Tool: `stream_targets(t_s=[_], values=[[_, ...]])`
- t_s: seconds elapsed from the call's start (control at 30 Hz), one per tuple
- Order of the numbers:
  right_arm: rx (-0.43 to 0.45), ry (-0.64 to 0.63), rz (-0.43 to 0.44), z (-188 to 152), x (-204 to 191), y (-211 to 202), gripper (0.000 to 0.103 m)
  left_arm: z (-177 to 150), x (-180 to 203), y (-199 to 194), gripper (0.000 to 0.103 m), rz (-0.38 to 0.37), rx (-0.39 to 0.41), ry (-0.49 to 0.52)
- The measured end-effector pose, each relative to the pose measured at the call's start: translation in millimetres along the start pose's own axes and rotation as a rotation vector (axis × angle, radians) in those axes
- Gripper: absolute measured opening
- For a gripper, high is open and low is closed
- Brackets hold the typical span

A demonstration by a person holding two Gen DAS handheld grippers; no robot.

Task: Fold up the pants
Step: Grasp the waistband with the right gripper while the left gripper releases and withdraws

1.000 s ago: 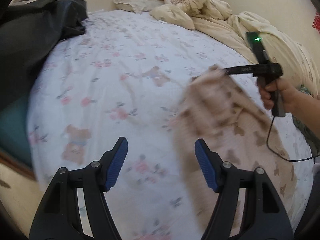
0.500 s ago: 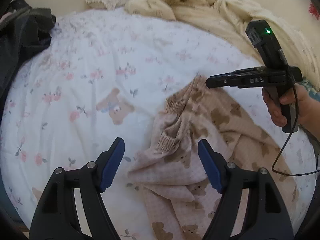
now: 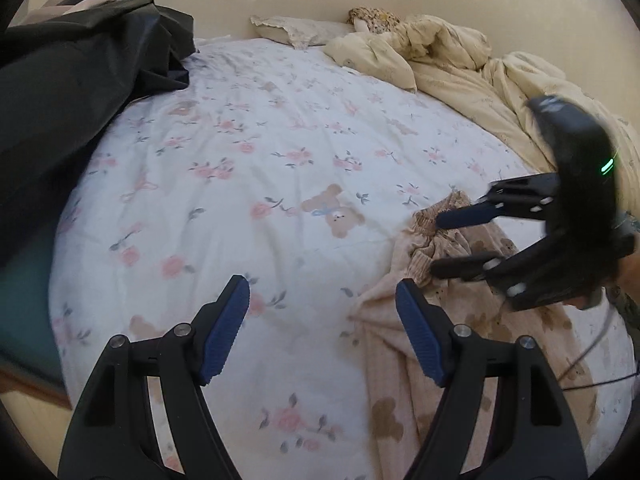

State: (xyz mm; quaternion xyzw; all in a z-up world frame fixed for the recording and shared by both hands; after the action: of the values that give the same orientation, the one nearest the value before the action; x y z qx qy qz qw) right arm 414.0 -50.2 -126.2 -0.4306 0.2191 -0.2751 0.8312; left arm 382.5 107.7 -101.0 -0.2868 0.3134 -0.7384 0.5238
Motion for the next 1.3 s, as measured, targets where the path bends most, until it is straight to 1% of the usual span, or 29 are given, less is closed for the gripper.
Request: stream_targets(t_s=[0.03, 0.07, 0.1, 0.13, 0.17, 0.27, 0.33, 0.4, 0.47, 0.53, 0.57, 0.6, 0.63, 0.67, 0.7, 0.73, 0.77, 0.8, 0.83, 0.9, 0.97, 1.03, 1.07, 1.1, 1.13, 1.2, 1.23, 1.27, 1.3], values=[[-0.015, -0.014, 0.001, -2, -1, 5, 0.049, -1, -2, -3, 0.073, -0.003, 0.002, 0.001], [-0.033, -0.027, 0.004, -3, -3, 10, 0.039, -3, -3, -6, 0.073, -0.008, 0.0, 0.002], [-0.036, -0.037, -0.002, -4, -3, 12, 0.018, -3, -4, -7, 0.073, -0.013, -0.002, 0.003], [-0.033, -0.043, -0.014, -5, -4, 11, 0.007, -5, -5, -9, 0.073, -0.016, -0.002, 0.004], [-0.024, -0.041, -0.021, -6, -2, 8, 0.004, -5, -6, -9, 0.073, -0.015, 0.0, 0.006], [0.029, 0.003, -0.042, -5, 10, -10, 0.003, -8, -9, -9, 0.073, -0.006, 0.007, -0.007], [0.045, 0.064, -0.12, -4, 29, -22, 0.003, -10, -13, -8, 0.073, 0.002, 0.008, -0.032], [0.022, 0.13, -0.182, -1, 51, -22, 0.003, -13, -14, -6, 0.073, 0.005, 0.006, -0.046], [-0.042, 0.193, -0.175, -2, 69, -11, 0.003, -16, -13, -5, 0.073, 0.01, 0.001, -0.049], [-0.115, 0.214, -0.188, -6, 75, 5, 0.009, -20, -10, -3, 0.073, 0.01, -0.012, -0.042], [-0.128, 0.213, -0.174, -5, 76, 7, 0.011, -22, -9, -3, 0.073, 0.009, -0.019, -0.04], [-0.123, 0.206, -0.154, -3, 75, 6, 0.023, -25, -6, -4, 0.073, 0.0, -0.029, -0.042], [-0.11, 0.203, -0.133, -4, 73, 4, 0.031, -27, -3, -5, 0.073, -0.029, -0.042, -0.048], [-0.091, 0.196, -0.098, -3, 71, 0, 0.055, -29, 1, -6, 0.073, -0.055, -0.052, -0.047], [-0.085, 0.185, -0.101, -4, 70, -1, 0.067, -33, 10, -6, 0.073, -0.091, -0.07, -0.034], [-0.08, 0.167, -0.119, -5, 70, -1, 0.067, -34, 18, -6, 0.074, -0.114, -0.085, -0.018], [-0.084, 0.15, -0.124, -6, 69, 1, 0.067, -37, 26, -6, 0.078, -0.133, -0.101, -0.004], [-0.101, 0.138, -0.131, -7, 69, 6, 0.067, -42, 35, -4, 0.08, -0.158, -0.123, 0.011], [-0.117, 0.133, -0.134, -8, 70, 12, 0.067, -46, 43, -1, 0.08, -0.163, -0.142, 0.027], [-0.119, 0.133, -0.133, -7, 69, 17, 0.066, -51, 51, 4, 0.08, -0.132, -0.159, 0.056], [-0.116, 0.15, -0.137, -3, 72, 24, 0.066, -54, 51, 4, 0.08, -0.119, -0.155, 0.048], [-0.145, 0.149, -0.133, 0, 73, 35, 0.05, -55, 45, 2, 0.08, -0.113, -0.156, 0.019], [-0.187, 0.141, -0.113, 0, 70, 46, 0.024, -56, 42, 0, 0.08, -0.11, -0.153, 0.012], [-0.228, 0.109, -0.112, 0, 65, 53, 0.01, -57, 38, -3, 0.08, -0.104, -0.147, 0.007], [-0.25, 0.033, -0.122, 2, 53, 55, 0.007, -58, 36, -6, 0.08, -0.099, -0.14, 0.006], [-0.221, -0.068, -0.13, 12, 36, 47, 0.007, -61, 28, -17, 0.08, -0.093, -0.124, 0.006], [-0.183, -0.098, -0.138, 20, 31, 39, 0.007, -64, 24, -23, 0.08, -0.084, -0.109, 0.003], [-0.121, -0.119, -0.156, 32, 27, 26, 0.007, -65, 19, -27, 0.08, -0.071, -0.095, -0.003], [-0.061, -0.127, -0.154, 42, 25, 16, 0.007, -67, 12, -33, 0.08, -0.054, -0.074, -0.02]])
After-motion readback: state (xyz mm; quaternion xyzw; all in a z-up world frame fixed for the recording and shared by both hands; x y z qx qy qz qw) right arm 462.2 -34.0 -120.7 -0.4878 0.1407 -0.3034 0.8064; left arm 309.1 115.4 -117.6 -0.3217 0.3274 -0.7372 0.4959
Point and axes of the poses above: each gripper's, at about its wrist camera, not at the fingertips, and y roughly the way its jaws point, x to its right, z to its top, the point moved 3 cm from there along y, roughly the way its jaws point, and after that the axes turned 4 degrees about z, right-handed, at the moved point
